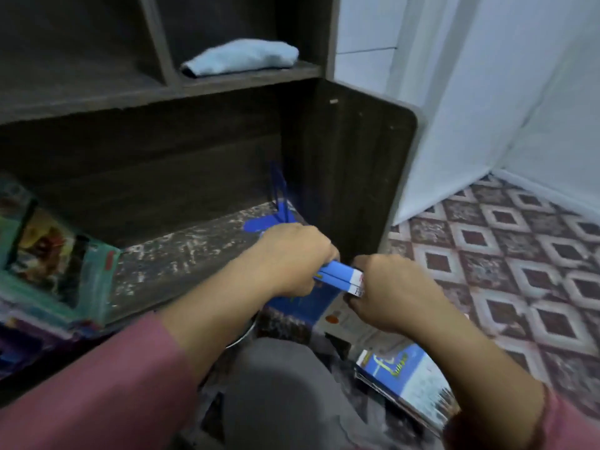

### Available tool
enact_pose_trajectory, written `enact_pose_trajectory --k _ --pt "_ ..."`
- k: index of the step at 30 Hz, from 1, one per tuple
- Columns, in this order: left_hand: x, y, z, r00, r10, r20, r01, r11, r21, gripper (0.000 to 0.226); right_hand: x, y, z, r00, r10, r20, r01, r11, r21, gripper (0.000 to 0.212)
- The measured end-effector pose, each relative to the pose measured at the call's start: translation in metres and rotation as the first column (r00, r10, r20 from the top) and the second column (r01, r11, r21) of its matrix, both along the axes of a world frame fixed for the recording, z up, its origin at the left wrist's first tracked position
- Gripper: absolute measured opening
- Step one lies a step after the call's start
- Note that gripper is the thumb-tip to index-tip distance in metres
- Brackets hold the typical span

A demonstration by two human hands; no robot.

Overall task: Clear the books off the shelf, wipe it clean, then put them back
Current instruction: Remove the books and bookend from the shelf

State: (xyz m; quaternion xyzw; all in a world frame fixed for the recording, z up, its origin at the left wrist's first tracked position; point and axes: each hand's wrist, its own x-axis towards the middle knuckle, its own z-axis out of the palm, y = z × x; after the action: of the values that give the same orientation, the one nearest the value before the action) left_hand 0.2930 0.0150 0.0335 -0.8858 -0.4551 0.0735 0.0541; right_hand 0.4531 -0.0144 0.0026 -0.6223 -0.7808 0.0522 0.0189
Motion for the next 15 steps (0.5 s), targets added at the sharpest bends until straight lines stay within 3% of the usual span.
enact_pose_trajectory --k 8,12,15 --pt "0.119 0.010 -0.115 0.980 -0.158 0.124 0.183 0.957 -0.226 0.022 0.122 -0.028 -0.090 0.971 -0.240 0.026 0.236 0.923 -0.304 0.034" --pt "0.137 0.029 -0.170 0.982 -0.011 0.189 0.088 0.910 -0.405 0.037 0.153 -0.014 -0.133 0.946 -0.268 0.181 0.315 0.892 -0.324 0.035" --pt "0.143 0.046 -0.195 0.974 0.091 0.208 0.011 0.896 -0.444 0.044 0.165 0.006 -0.162 0.922 -0.281 0.265 0.351 0.897 -0.269 0.035"
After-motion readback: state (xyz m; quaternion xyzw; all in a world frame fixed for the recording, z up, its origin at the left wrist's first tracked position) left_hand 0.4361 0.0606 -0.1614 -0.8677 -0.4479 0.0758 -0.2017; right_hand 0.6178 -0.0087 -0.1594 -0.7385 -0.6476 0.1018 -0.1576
